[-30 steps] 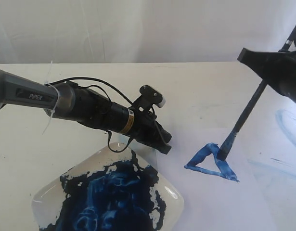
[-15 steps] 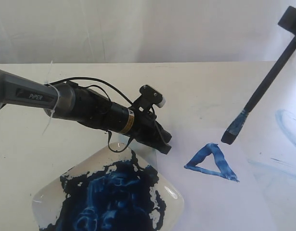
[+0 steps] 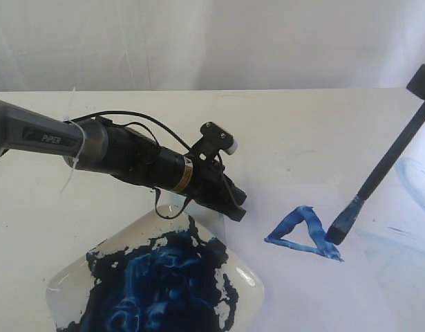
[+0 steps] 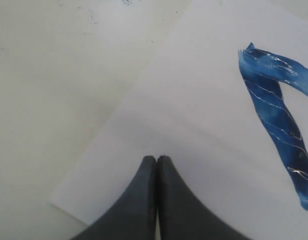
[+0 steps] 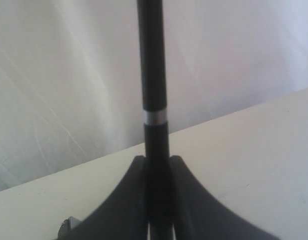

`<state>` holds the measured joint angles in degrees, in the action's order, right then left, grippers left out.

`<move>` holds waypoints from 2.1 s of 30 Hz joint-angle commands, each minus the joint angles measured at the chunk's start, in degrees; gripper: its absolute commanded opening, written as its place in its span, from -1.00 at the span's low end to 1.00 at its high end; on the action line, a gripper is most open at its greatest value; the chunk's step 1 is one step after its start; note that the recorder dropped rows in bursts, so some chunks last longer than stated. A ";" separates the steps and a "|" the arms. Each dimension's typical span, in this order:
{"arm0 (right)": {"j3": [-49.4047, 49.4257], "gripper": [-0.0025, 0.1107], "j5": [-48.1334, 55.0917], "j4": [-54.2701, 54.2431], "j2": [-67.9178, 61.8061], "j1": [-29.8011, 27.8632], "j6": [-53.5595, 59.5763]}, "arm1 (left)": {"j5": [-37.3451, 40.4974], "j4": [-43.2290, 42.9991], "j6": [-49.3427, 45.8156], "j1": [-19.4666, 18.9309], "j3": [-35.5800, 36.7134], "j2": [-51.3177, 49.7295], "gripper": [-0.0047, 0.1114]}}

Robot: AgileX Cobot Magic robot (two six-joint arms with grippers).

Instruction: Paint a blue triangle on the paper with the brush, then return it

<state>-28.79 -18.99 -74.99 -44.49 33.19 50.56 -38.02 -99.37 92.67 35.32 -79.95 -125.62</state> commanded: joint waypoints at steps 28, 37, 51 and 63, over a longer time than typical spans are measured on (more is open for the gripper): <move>0.23 -0.96 10.84 0.06 0.45 -0.04 -0.38 | -28.79 -0.58 23.04 -35.07 1.79 42.03 -0.92; 0.02 -0.96 19.64 0.06 0.45 -0.04 -17.63 | -13.71 -0.58 13.14 -37.35 18.35 60.70 -0.92; -2.69 -0.96 29.59 -3.62 -0.34 -0.04 -21.02 | 7.99 -0.58 4.15 -21.76 36.65 76.24 -0.92; -2.69 -0.96 37.33 -6.66 -3.59 -0.04 -21.02 | 8.73 -0.58 7.02 -17.98 37.88 76.24 -0.92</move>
<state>-31.14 18.28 -81.26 -48.05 33.19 29.57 -26.62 -99.84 97.54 16.89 -42.22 -49.82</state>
